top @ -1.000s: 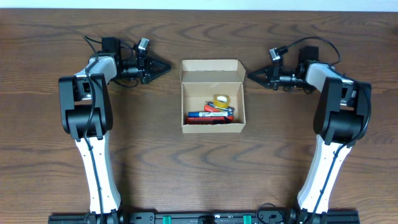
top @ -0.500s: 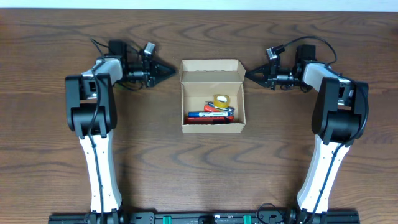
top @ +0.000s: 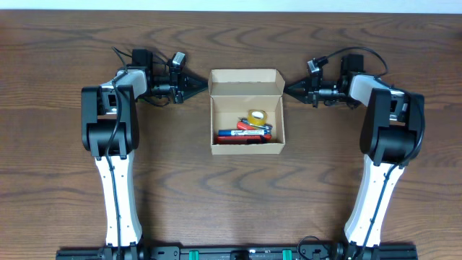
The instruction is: Pack container
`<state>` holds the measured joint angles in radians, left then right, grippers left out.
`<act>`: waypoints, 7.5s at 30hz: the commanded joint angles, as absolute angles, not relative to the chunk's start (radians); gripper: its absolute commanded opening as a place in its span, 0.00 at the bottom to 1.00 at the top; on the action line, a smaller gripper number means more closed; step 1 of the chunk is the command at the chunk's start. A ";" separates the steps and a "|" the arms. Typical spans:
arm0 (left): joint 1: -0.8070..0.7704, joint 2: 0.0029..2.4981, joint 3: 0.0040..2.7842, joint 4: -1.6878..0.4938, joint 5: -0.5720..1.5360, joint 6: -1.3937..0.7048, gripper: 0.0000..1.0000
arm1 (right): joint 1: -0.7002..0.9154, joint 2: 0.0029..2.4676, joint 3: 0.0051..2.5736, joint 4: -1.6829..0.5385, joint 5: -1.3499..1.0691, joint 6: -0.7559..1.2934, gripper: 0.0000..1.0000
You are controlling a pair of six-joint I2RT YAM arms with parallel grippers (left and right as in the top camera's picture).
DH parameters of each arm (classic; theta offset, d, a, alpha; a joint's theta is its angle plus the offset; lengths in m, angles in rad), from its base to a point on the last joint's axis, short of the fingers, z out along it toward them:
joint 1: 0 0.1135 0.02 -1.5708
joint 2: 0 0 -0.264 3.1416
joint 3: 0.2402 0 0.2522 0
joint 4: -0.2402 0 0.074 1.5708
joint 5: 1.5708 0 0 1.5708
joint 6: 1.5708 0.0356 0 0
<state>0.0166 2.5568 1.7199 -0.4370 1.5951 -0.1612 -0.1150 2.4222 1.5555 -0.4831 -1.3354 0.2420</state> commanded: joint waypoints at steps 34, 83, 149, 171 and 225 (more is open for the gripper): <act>-0.053 2.518 1.816 -0.433 1.579 -0.217 0.06 | -0.025 2.458 1.557 -0.149 -1.440 0.493 0.02; -0.020 2.006 1.816 -1.301 0.108 0.260 0.26 | 0.286 1.620 1.591 -1.084 -0.206 -0.200 0.17; 0.027 1.638 1.816 -1.199 0.055 0.176 0.79 | 0.081 1.850 1.965 -1.065 -0.035 -0.111 0.70; 0.082 0.963 0.973 -0.842 0.220 0.036 0.96 | -0.036 1.100 1.026 -0.712 -0.057 -0.080 0.71; 0.085 0.542 0.461 -0.392 0.094 0.176 0.95 | -0.012 0.638 0.350 -0.226 0.078 -0.185 0.99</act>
<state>0.0788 0.5468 0.4660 -0.3683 0.1047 0.1833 -0.0181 0.6453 0.3569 -0.2230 0.0757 -0.1474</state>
